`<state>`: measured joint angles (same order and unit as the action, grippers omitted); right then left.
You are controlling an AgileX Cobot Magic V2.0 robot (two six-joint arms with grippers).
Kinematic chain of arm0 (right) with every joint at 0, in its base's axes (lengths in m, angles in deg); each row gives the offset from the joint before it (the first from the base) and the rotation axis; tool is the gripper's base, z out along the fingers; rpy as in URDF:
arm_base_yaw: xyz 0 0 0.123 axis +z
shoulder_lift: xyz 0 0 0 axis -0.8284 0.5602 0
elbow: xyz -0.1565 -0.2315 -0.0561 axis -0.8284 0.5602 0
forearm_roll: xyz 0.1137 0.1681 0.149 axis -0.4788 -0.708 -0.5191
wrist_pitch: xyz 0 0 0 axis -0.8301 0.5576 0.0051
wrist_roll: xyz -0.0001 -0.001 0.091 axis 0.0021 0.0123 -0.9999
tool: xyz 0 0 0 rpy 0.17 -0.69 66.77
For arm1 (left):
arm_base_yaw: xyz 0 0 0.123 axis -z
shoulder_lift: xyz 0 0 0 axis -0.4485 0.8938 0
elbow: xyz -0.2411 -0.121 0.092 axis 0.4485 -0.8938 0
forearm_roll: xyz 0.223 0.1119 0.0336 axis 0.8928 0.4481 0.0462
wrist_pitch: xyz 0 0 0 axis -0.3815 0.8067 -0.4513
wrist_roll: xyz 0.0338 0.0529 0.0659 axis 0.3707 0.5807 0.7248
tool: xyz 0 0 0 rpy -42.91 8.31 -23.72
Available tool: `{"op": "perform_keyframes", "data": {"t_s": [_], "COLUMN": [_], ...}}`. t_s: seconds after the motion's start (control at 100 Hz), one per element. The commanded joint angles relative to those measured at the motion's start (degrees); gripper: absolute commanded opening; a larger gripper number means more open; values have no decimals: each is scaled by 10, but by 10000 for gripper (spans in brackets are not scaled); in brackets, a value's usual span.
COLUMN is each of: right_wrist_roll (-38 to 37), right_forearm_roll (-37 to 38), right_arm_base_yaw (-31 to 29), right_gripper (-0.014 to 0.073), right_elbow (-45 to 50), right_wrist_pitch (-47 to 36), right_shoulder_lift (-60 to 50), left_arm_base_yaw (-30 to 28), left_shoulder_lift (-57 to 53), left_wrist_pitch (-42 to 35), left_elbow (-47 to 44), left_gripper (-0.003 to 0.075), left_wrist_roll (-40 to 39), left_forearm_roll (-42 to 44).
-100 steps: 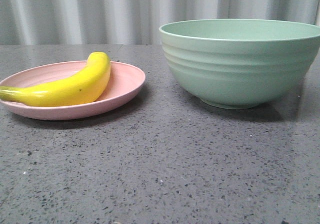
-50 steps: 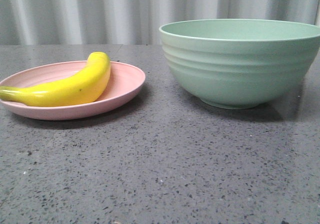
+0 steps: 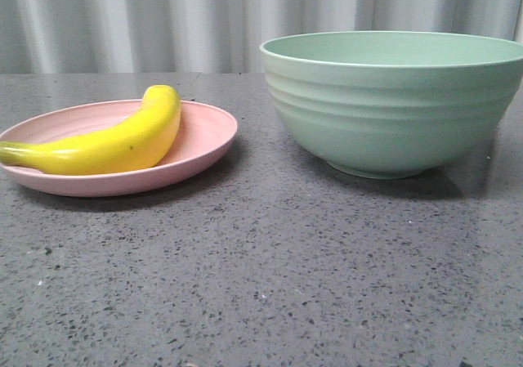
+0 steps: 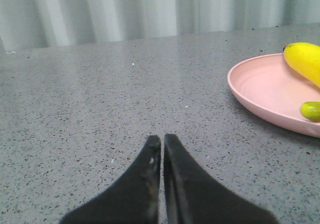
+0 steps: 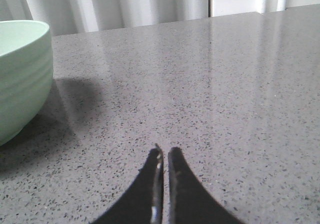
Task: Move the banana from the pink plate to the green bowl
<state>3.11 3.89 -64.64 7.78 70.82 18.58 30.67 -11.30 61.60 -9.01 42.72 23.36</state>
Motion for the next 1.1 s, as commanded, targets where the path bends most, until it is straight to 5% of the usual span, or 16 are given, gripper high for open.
{"op": "perform_keyframes", "data": {"t_s": [0.0, 0.52, 0.96, 1.09], "right_wrist_roll": [4, 4, 3, 3], "right_forearm_roll": [7, -5, -35, -69], "right_arm_base_yaw": [-2, -1, -1, -1], "right_gripper": [-62, -62, -62, -62], "right_elbow": [13, -10, -136, -145], "right_wrist_pitch": [-51, -54, 49, -14], "right_shoulder_lift": [-11, 4, 180, 215], "left_arm_base_yaw": [5, 5, 5, 5], "left_shoulder_lift": [-17, 6, 183, 220], "left_wrist_pitch": [-48, -61, -97, -119], "left_elbow": [-4, 5, 130, 133], "left_gripper": [-20, -20, -20, -15], "left_wrist_roll": [-6, -6, -3, -3], "left_forearm_roll": [-1, -82, -79, -79]}}
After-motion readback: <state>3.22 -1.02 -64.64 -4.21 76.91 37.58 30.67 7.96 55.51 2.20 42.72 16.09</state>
